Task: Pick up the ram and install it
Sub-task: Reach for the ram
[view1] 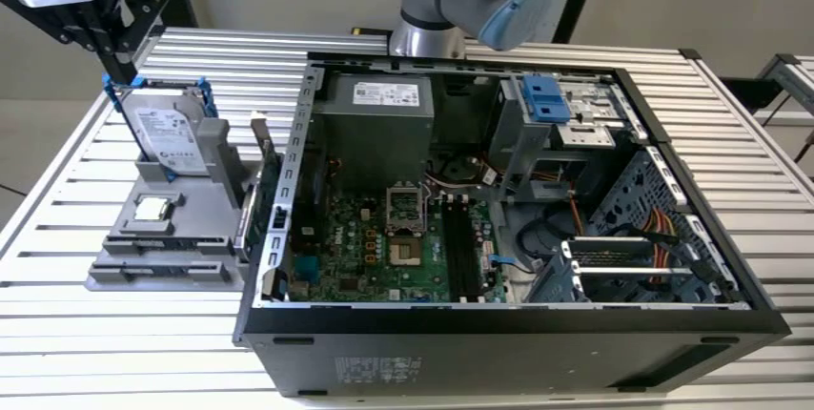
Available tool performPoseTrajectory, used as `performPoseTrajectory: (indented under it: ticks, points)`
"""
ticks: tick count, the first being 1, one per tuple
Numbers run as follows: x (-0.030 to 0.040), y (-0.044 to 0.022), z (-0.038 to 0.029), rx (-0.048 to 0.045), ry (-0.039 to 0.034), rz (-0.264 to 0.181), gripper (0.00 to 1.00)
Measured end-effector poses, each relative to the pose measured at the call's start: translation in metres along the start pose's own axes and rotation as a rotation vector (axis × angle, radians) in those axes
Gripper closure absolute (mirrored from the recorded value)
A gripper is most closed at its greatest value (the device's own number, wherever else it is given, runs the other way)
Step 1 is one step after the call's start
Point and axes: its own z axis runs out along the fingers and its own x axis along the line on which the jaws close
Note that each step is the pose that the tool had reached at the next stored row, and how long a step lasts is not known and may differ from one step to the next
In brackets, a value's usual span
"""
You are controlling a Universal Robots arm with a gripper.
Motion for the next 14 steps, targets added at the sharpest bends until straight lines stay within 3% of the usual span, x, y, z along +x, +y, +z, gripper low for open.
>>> performPoseTrajectory:
  ticks: [4,7,8,11,14]
  points:
    - [0.0004,0.0,0.0002,0.0036,-0.0005,0.0,1.0]
    - [0.0007,-0.0001,0.0004,0.0259,-0.0035,-0.003,1.0]
    - [0.0009,-0.0001,0.0005,0.0288,-0.0041,-0.006,1.0]
    - [0.0019,-0.0001,0.0005,0.0296,-0.0124,-0.019,1.0]
    - [0.0022,-0.0001,0.0005,0.0297,-0.0142,-0.029,1.0]
